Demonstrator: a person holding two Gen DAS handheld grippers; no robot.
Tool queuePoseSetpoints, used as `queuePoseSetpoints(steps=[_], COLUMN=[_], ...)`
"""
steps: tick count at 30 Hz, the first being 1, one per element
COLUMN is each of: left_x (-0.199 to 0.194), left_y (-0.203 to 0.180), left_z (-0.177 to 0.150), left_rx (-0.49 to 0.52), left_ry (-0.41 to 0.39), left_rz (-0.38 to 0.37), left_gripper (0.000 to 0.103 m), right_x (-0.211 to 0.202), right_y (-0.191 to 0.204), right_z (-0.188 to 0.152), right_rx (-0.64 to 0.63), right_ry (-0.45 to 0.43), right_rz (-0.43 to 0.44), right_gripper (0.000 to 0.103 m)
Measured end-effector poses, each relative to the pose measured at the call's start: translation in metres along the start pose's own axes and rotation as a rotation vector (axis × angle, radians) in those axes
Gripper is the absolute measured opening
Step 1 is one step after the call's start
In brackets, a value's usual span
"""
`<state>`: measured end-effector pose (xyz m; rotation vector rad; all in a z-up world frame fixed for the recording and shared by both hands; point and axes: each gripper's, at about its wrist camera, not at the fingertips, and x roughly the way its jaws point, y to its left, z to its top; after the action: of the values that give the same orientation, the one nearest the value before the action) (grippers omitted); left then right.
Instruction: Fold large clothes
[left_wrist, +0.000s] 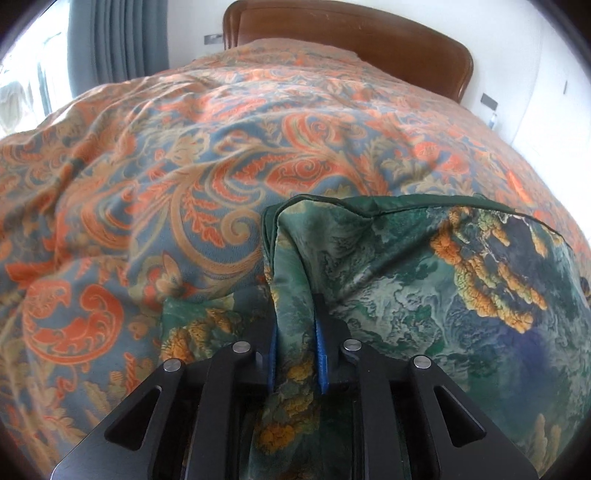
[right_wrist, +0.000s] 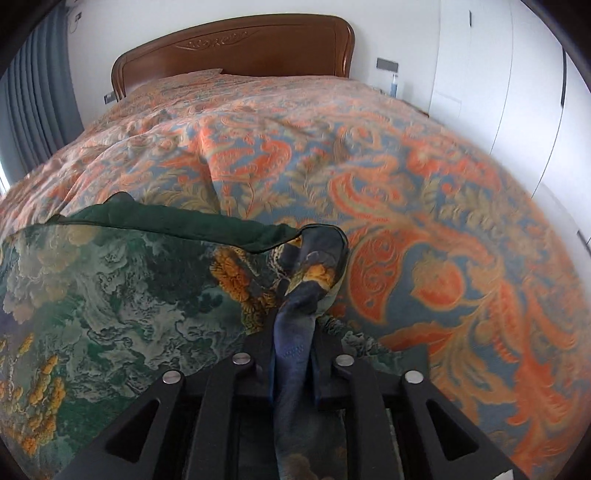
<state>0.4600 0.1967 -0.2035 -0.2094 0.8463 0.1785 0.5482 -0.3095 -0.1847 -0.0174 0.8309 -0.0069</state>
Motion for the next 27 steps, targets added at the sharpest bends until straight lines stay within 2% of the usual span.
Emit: queuePoseSetpoints(steps=[8, 15, 17, 20, 21, 22, 24, 25, 27], left_x=[0.006, 0.007, 0.003, -0.007, -0.017, -0.025, -0.056, -0.066, -0.093], left_y=[0.005, 0.005, 0.004, 0.003, 0.006, 0.009, 0.022, 0.028, 0.039], left_z=[-0.008, -0.007, -0.006, 0.005, 0.012, 0.016, 0.022, 0.023, 0.016], left_rx=[-0.045, -0.048, -0.045, -0.036, -0.037, -0.040, -0.067, -0.077, -0.096], left_ry=[-0.013, -0.006, 0.001, 0.041, 0.055, 0.056, 0.019, 0.014, 0.014], left_rz=[-0.046, -0.062, -0.047, 0.010, 0.021, 0.016, -0.042, -0.063, -0.103], left_gripper=[0.019, 0.022, 0.028, 0.052, 0.070, 0.082, 0.083, 0.085, 0.088], right_x=[0.011, 0.007, 0.006, 0.002, -0.001, -0.006, -0.020, -0.035, -0.068], right_y=[-0.014, -0.014, -0.015, -0.021, -0.027, -0.034, -0.046, -0.054, -0.068], right_z=[-0.009, -0.007, -0.007, -0.003, -0.002, 0.001, 0.007, 0.009, 0.010], right_rx=[0.129, 0.134, 0.137, 0.174, 0.197, 0.223, 0.273, 0.301, 0.324], right_ry=[-0.030, -0.033, -0.037, -0.038, -0.031, -0.019, -0.013, -0.041, -0.114], right_rz=[0.123, 0.128, 0.126, 0.161, 0.179, 0.193, 0.191, 0.192, 0.147], right_gripper=[0.018, 0.018, 0.019, 0.022, 0.026, 0.030, 0.066, 0.071, 0.073])
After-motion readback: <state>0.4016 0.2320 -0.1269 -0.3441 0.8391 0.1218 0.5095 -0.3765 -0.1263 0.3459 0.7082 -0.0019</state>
